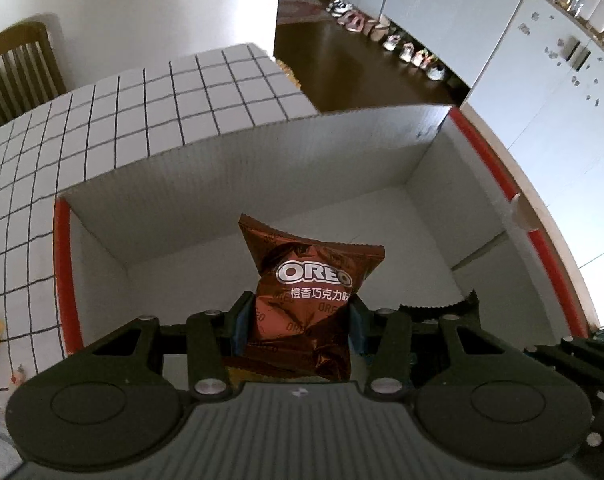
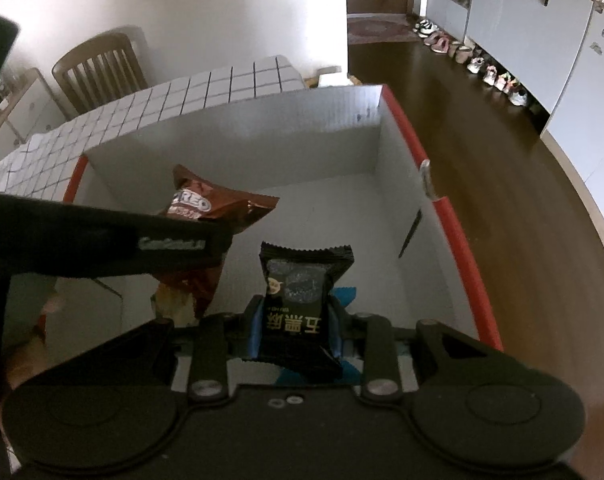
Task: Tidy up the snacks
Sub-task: 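Carry the Oreo bag and black snack over the red box with both tools, then open both tools to drop the Oreo bag and black snack in the box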
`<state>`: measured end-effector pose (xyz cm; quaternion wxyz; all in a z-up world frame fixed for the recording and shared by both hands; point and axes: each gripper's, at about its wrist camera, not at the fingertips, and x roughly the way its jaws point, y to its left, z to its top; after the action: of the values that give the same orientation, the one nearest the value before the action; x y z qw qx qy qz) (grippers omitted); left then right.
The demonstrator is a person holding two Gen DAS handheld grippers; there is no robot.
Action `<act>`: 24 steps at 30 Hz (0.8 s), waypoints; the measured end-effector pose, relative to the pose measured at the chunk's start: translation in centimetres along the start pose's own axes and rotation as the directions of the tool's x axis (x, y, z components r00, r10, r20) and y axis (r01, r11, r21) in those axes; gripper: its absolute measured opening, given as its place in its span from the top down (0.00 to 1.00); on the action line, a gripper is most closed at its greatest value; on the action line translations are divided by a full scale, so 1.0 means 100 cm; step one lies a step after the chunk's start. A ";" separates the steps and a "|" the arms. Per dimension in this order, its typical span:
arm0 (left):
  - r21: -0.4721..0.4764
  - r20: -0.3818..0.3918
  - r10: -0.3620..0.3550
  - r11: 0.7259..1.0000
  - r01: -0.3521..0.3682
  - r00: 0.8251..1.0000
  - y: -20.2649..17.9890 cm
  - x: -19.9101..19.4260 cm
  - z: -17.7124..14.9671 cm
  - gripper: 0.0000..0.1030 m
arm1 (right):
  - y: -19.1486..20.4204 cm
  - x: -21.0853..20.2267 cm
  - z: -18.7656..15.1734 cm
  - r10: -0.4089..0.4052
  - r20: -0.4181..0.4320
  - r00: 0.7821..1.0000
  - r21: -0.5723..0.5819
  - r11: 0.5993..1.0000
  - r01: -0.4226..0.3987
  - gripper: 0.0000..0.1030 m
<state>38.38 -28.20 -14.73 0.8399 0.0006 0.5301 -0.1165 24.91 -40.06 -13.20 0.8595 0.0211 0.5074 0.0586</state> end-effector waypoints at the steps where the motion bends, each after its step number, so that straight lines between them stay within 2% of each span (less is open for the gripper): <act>1: -0.002 -0.006 0.001 1.000 -0.001 1.000 0.000 0.002 0.000 0.55 | -0.001 0.002 0.000 0.002 -0.005 1.000 0.002 1.000 -0.002 0.70; 8: 0.007 -0.010 0.000 1.000 0.000 1.000 -0.002 0.003 -0.001 0.54 | -0.001 0.004 0.000 0.023 -0.021 1.000 0.000 1.000 -0.023 0.67; 10: 0.008 -0.002 -0.003 1.000 0.003 1.000 -0.002 0.000 -0.002 0.50 | -0.001 0.002 0.001 0.026 -0.016 1.000 0.000 1.000 -0.026 0.65; 12: 0.008 0.009 -0.004 1.000 0.004 1.000 -0.002 -0.001 0.001 0.40 | -0.002 -0.001 0.000 0.030 -0.013 0.999 0.001 1.000 -0.030 0.62; 18: -0.006 0.029 -0.023 1.000 0.024 0.999 0.001 -0.019 -0.004 0.39 | 0.001 -0.011 -0.002 0.036 0.003 0.999 -0.002 0.999 -0.036 0.51; 20: -0.005 0.038 -0.029 1.000 0.029 0.999 0.002 -0.026 -0.005 0.38 | 0.002 -0.013 -0.002 0.037 0.008 0.999 -0.005 0.999 -0.037 0.44; 22: -0.001 0.050 -0.031 1.000 0.031 0.998 0.002 -0.032 -0.006 0.32 | 0.003 -0.023 -0.003 0.032 0.027 0.999 -0.009 0.999 -0.032 0.38; 24: 0.002 0.070 -0.031 1.000 0.031 0.997 0.004 -0.040 -0.008 0.28 | 0.003 -0.029 -0.003 0.033 0.037 0.999 -0.010 0.999 -0.033 0.38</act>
<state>36.09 -26.93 -11.57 0.8561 -0.0111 0.5001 -0.1296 23.21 -40.13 -10.82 0.8678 0.0265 0.4905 0.0749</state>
